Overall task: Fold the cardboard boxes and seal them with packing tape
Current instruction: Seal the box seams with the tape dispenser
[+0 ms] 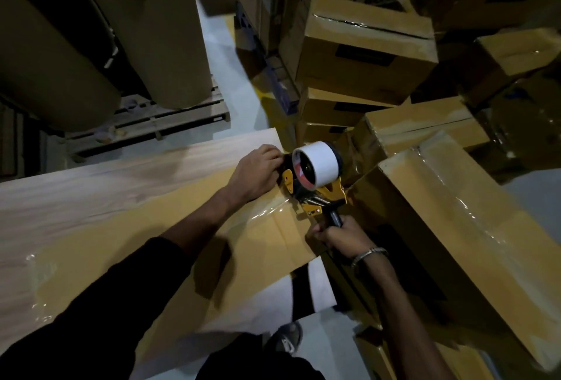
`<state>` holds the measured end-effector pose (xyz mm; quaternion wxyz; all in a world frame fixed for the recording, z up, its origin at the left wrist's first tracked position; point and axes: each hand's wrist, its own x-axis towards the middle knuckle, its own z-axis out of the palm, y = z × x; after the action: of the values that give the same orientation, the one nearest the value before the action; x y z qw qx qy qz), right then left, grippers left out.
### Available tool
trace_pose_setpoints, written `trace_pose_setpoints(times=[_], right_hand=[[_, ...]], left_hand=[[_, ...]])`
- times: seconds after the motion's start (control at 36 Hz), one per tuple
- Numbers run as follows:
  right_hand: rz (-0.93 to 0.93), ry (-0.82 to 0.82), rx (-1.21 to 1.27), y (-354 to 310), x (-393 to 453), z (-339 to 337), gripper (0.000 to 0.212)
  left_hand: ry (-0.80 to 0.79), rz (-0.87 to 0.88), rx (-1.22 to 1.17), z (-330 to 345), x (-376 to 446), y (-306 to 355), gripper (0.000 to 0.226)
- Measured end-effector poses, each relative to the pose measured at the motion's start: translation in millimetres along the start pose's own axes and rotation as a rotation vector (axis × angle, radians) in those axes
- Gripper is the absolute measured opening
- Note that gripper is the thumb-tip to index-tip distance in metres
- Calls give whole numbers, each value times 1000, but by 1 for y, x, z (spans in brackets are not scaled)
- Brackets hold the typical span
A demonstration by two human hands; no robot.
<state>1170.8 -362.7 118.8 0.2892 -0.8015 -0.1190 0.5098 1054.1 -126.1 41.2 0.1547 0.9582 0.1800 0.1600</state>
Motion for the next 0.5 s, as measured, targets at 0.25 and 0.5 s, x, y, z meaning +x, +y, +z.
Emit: trace_pose_setpoints(times=[0.25,0.5], right_hand=[[-37,-16,81,19,1,4,22],[42,16,69,74,-16,-14,21]], left_hand=[[-127,-8,53,17,-3,9,45],[-167,-32,-6,19,-4,17,37]])
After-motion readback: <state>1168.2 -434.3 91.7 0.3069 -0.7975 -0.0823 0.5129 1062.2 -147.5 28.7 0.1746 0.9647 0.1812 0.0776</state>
